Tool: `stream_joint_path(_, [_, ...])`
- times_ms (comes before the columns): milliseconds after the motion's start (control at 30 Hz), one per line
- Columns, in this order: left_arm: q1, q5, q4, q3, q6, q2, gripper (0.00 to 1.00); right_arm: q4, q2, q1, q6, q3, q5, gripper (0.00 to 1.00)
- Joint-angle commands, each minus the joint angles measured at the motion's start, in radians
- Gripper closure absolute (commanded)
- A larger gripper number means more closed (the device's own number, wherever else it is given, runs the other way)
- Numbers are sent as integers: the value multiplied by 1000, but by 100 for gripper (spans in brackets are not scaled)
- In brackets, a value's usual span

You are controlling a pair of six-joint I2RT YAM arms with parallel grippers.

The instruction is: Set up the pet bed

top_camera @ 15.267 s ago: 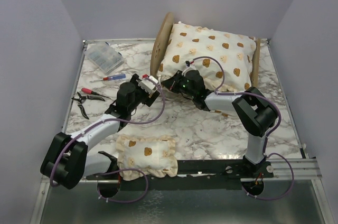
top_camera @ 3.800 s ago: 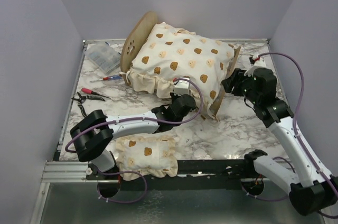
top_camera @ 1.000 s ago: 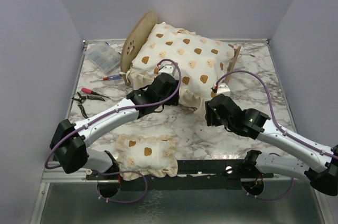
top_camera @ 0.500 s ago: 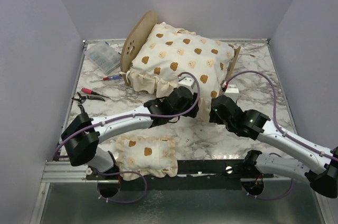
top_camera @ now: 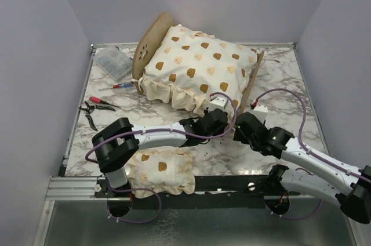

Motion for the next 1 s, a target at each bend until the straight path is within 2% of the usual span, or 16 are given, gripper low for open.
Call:
stream_joint_path(0, [14, -159, 23, -9, -25, 1, 67, 88, 19, -8, 28, -68, -61, 40])
stream_joint_path(67, [18, -178, 23, -11, -19, -5, 76, 142, 29, -16, 30, -103, -74, 41])
stream_joint_path(167, [29, -188, 23, -7, -8, -11, 83, 242, 48, -28, 22, -152, -76, 41])
stream_joint_path(300, [45, -190, 24, -3, -6, -8, 85, 341, 84, -48, -7, -178, -53, 42])
stream_joint_path(500, [60, -178, 24, 2, -6, -8, 85, 443, 155, -163, -77, -184, -140, 47])
stream_joint_path(567, [62, -175, 24, 4, -6, -9, 85, 447, 166, -182, -82, -185, -162, 54])
stream_joint_path(667, [62, -168, 24, 4, -8, -13, 85, 414, 133, -183, -92, -174, -196, 78])
stream_joint_path(733, [62, -163, 24, 6, -4, -14, 85, 370, 90, -183, -95, -159, -245, 89])
stream_joint_path(867, [65, -161, 24, 4, 0, -15, 85, 227, 7, -183, -101, -87, -337, 98])
stream_joint_path(967, [70, -161, 23, 3, 2, -14, 85, 146, -38, -183, -140, -12, -323, 99])
